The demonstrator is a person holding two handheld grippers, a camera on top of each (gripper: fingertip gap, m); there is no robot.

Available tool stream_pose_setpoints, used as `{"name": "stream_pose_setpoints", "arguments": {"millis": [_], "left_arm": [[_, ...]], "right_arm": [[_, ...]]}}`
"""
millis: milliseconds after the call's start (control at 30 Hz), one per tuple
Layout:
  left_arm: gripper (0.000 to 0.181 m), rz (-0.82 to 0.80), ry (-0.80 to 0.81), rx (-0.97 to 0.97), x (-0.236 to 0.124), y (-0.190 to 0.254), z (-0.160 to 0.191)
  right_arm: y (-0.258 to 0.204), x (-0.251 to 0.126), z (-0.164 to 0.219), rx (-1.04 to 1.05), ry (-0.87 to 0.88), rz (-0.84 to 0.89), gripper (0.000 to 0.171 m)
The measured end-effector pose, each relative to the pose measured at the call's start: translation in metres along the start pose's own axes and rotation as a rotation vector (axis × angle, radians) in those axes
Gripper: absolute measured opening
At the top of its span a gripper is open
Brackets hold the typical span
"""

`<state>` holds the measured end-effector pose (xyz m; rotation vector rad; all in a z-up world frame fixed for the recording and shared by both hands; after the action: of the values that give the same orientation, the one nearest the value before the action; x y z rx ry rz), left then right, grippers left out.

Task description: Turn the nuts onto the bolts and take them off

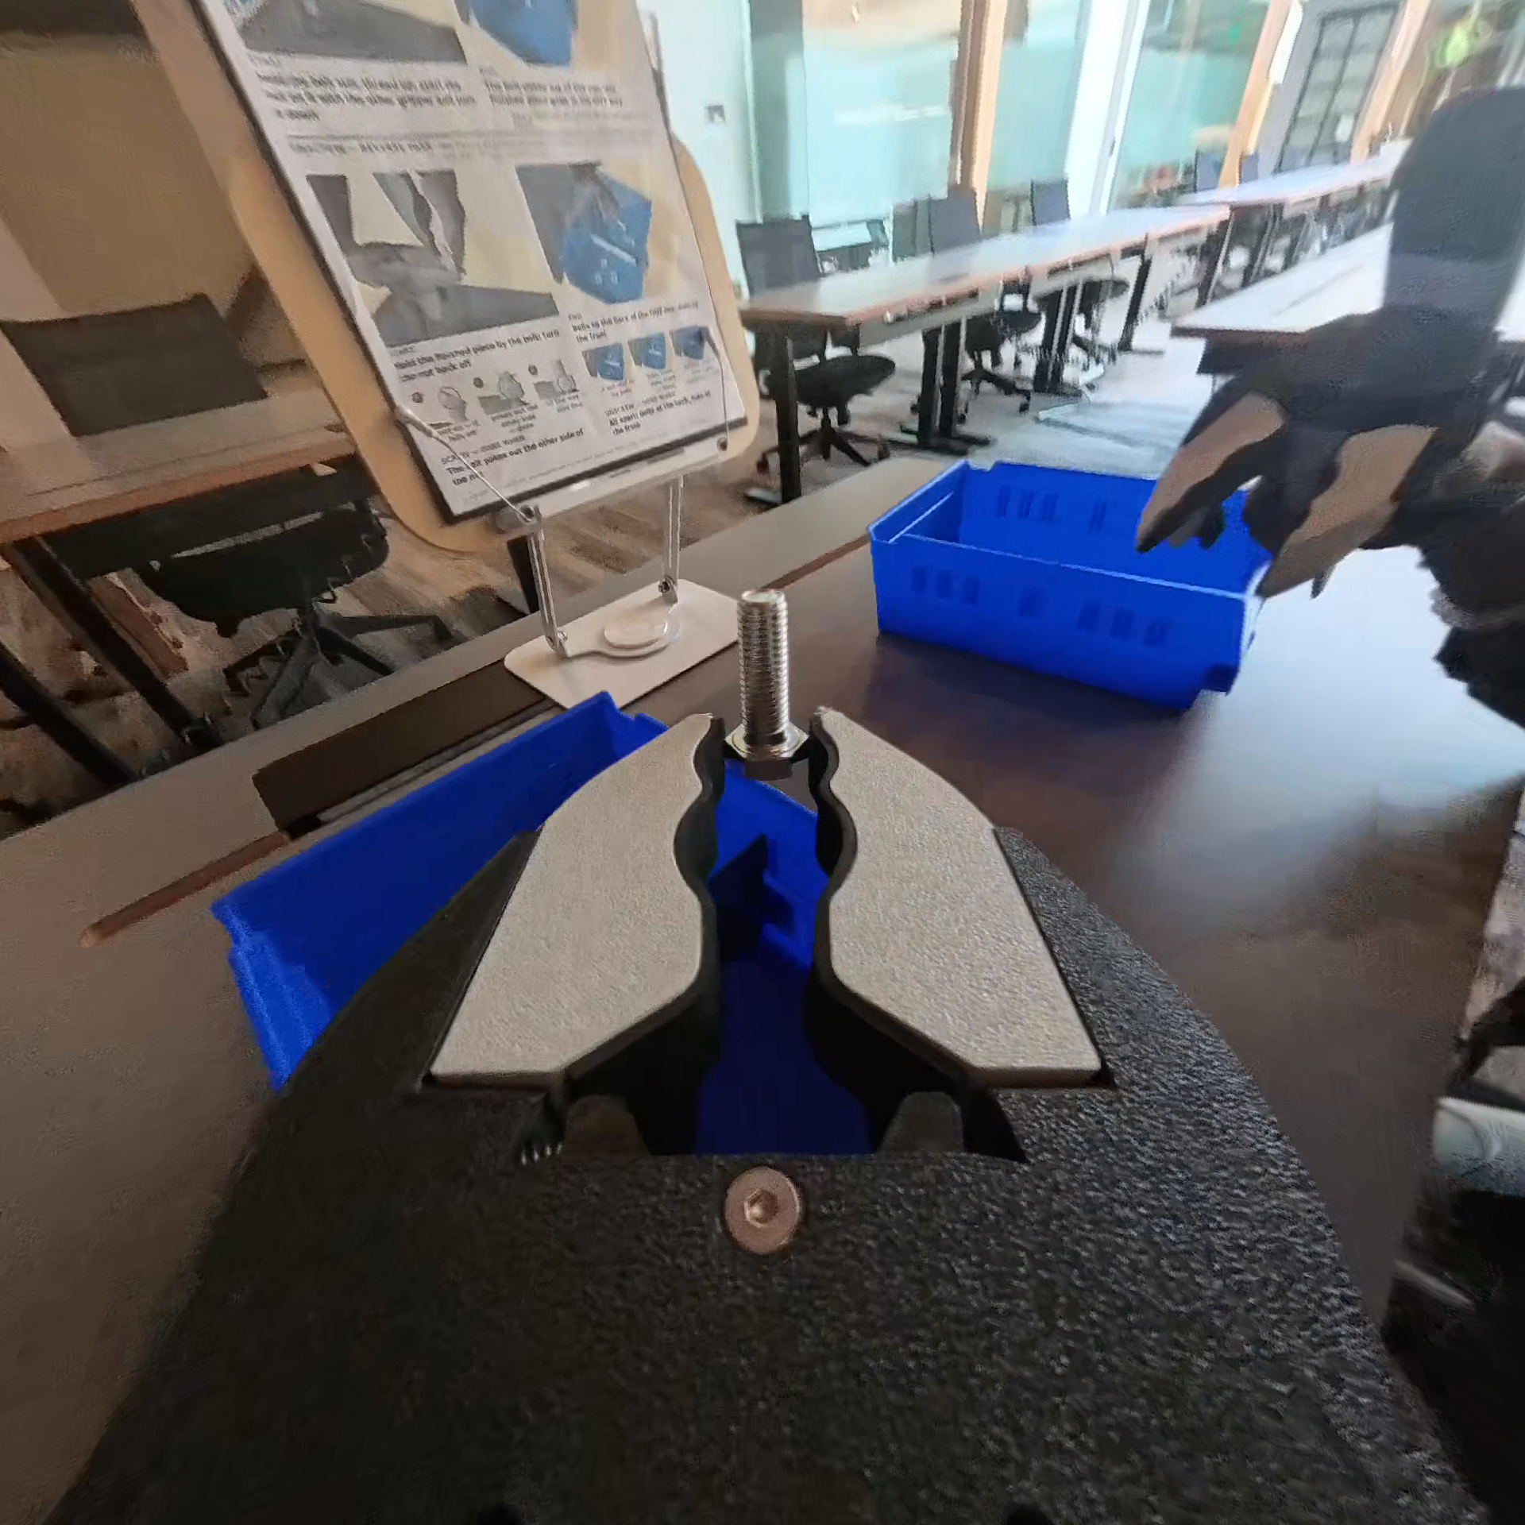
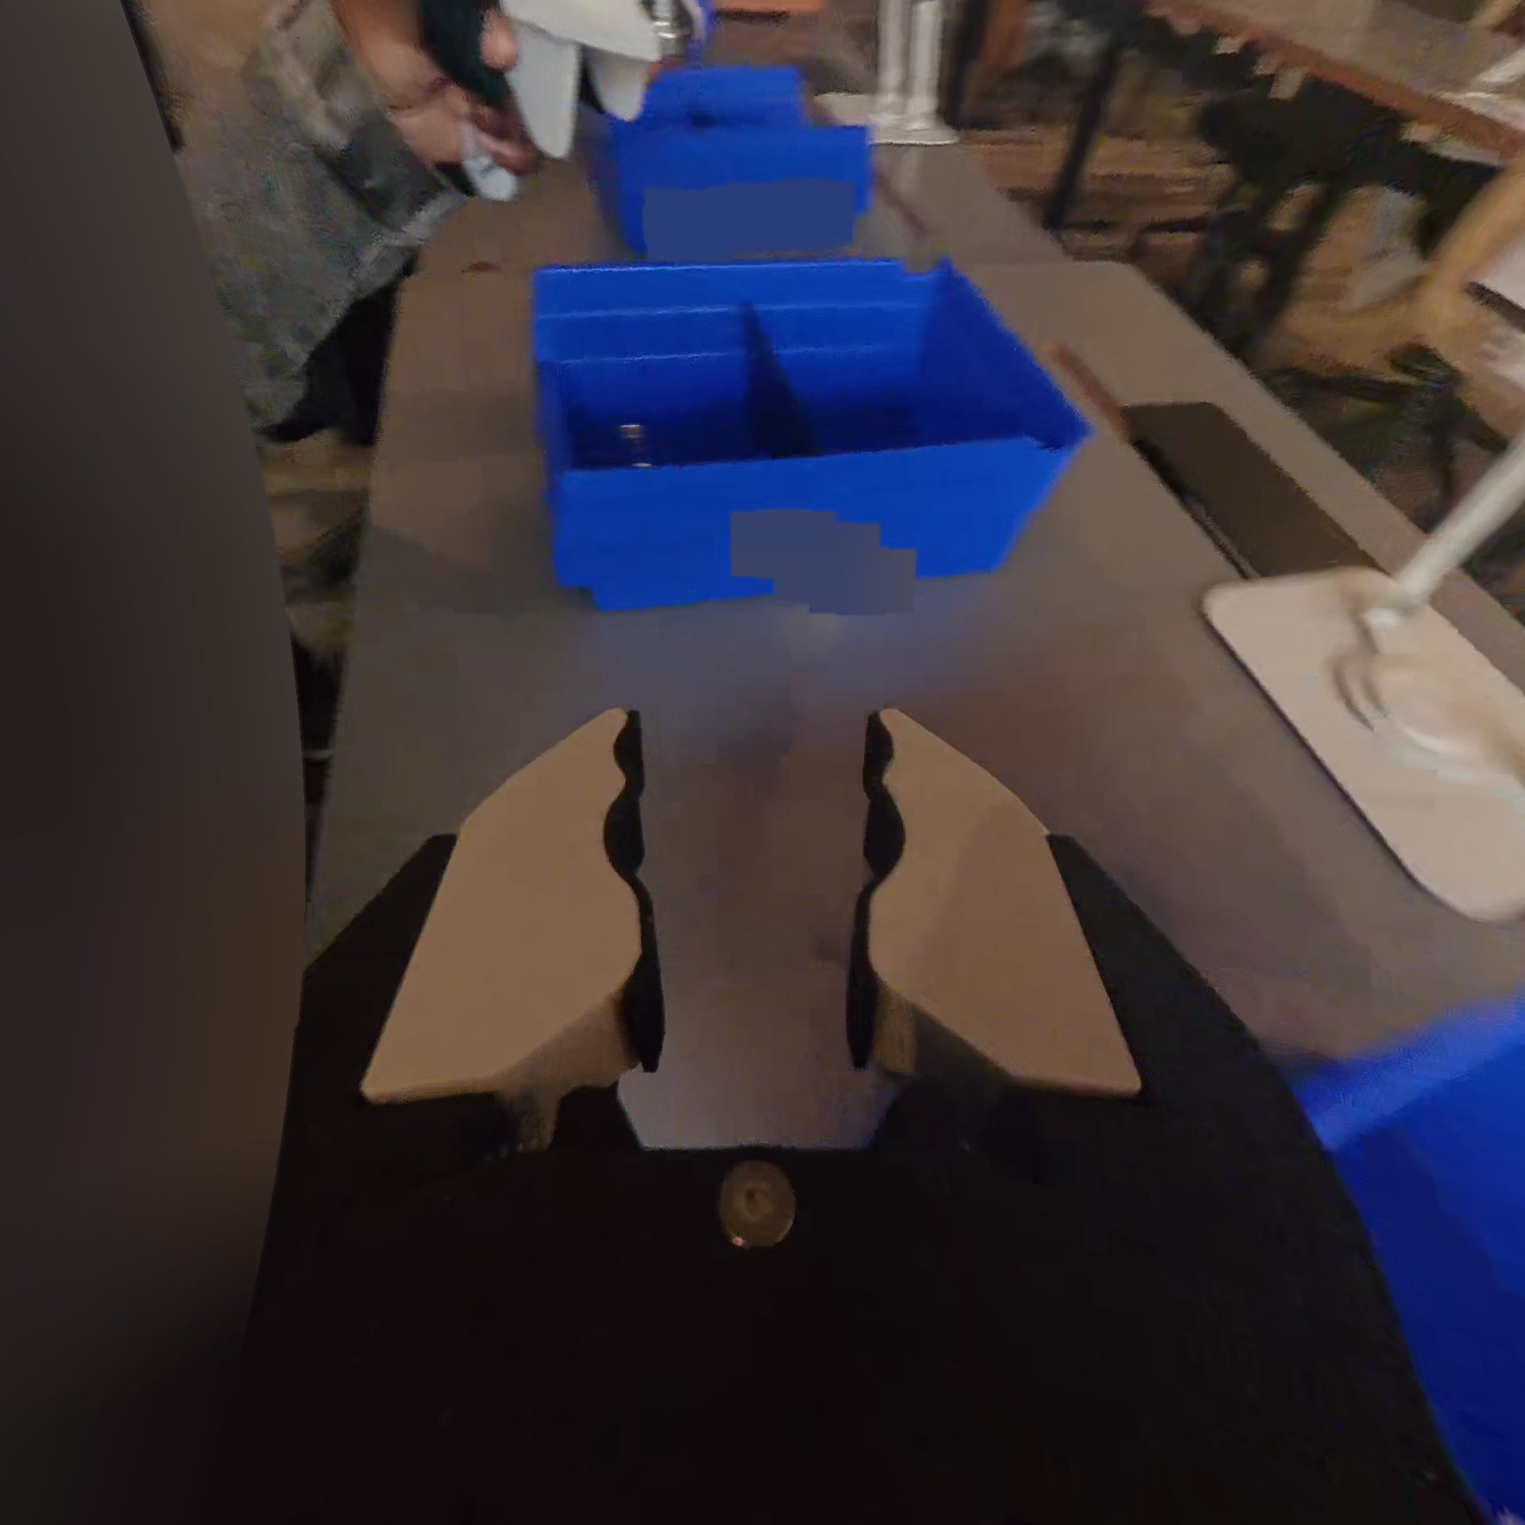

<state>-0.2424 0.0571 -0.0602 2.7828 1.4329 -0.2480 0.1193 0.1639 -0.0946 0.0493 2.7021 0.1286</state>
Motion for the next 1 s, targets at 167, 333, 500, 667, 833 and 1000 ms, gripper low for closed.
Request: {"name": "stream_pose_setpoints", "arguments": {"millis": [167, 333, 500, 667, 833, 1000], "left_arm": [[0.019, -0.080, 0.109, -0.075, -0.060, 0.037, 0.023], [0.019, -0.209, 0.127, -0.071, -0.115, 0.068, 0.041], [0.019, -0.335, 0.163, -0.063, -0.158, 0.083, 0.049], [0.019, -0.385, 0.147, -0.060, -0.178, 0.084, 0.058], [0.019, -0.367, 0.152, -0.064, -0.182, 0.084, 0.067], [0.019, -0.365, 0.139, -0.070, -0.185, 0.080, 0.073]], "right_arm": [[-0.028, 0.076, -0.060, -0.191, -0.101, -0.280, 0.050], [-0.054, 0.176, -0.110, -0.391, -0.240, -0.452, 0.050], [-0.069, 0.278, -0.120, -0.645, -0.436, -0.550, 0.044], [-0.076, 0.344, -0.094, -0.801, -0.622, -0.692, 0.041], [-0.078, 0.376, -0.074, -0.893, -0.763, -0.728, 0.036], [-0.079, 0.393, -0.064, -0.942, -0.829, -0.713, 0.037]]}}
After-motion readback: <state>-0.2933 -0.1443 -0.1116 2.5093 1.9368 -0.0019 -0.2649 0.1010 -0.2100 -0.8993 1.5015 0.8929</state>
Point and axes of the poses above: each gripper's, where its closed fingertips meet, x out along the fingers, z out of its underside, y = z × x across the jaws, the point moved 8 cm from there along -x, back along the fingers, and after that the axes turned 4 degrees about z, right-handed, at the moved point
